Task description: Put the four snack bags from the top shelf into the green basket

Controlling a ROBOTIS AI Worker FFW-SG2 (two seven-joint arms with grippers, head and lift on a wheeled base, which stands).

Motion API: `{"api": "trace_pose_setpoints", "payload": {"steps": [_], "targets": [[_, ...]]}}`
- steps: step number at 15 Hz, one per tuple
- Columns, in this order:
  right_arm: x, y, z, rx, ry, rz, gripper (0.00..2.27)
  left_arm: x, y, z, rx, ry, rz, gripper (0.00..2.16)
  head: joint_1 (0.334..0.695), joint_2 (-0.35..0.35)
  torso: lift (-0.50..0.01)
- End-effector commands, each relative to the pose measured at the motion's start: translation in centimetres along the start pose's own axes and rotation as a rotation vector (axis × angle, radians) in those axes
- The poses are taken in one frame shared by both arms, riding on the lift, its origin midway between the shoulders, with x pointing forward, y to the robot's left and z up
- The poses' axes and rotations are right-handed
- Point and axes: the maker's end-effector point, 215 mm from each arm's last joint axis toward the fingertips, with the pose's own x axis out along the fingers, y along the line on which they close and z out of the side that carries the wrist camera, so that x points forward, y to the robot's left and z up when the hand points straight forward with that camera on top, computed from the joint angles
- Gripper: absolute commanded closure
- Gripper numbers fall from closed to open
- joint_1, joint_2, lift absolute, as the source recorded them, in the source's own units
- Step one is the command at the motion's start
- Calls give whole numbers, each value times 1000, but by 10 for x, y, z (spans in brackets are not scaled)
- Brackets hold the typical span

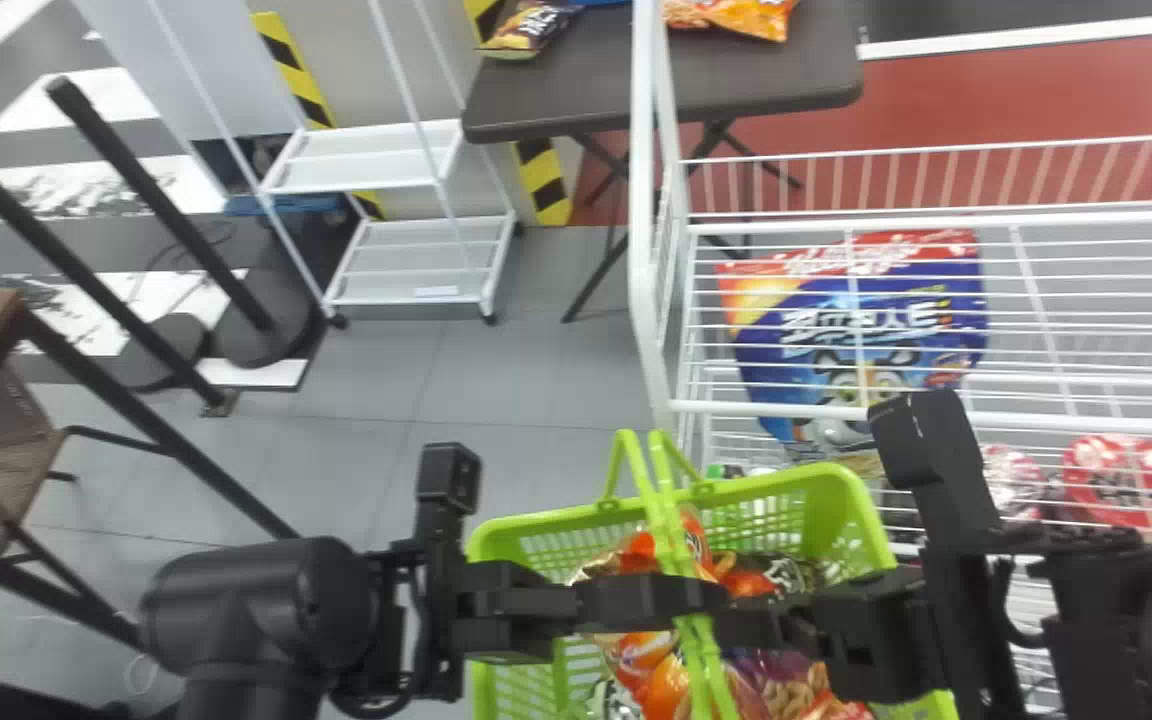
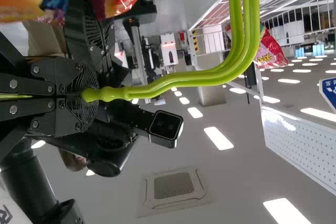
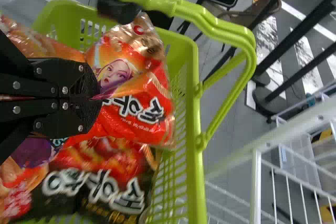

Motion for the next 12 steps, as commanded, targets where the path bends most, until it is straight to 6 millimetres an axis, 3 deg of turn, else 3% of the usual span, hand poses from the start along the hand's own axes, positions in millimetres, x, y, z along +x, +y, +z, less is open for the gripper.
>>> {"api": "trace_pose_setpoints", "payload": {"steps": [1, 2, 4, 6, 8, 10, 11, 12], "targets": [[13, 6, 3, -29, 15, 10, 569, 1, -2, -1, -2, 1, -12, 2148, 695, 338, 0], [9, -1, -12, -20, 75, -10, -2, -1, -2, -1, -2, -2, -11, 2148, 695, 350, 0], [-10, -12, -25, 15, 121, -20, 6, -4, -3, 1, 4, -5, -9, 2148, 695, 350, 0], [-43, -25, 4, 43, 14, -30, 53, -4, -4, 1, 4, -6, -11, 2148, 695, 350, 0], [-104, -69, 36, 74, -138, -146, 60, -4, -4, 1, 4, -7, -11, 2148, 695, 286, 0], [-158, -123, 51, 139, -239, -253, 60, -4, -3, 0, 1, -6, -11, 2148, 695, 209, 0], [-182, -153, 55, 164, -267, -323, 60, -3, -4, 0, 1, -3, -13, 2148, 695, 100, 0], [-203, -182, 73, 163, -338, -394, 60, -3, -4, -1, 0, -2, -14, 2148, 695, 42, 0]]}}
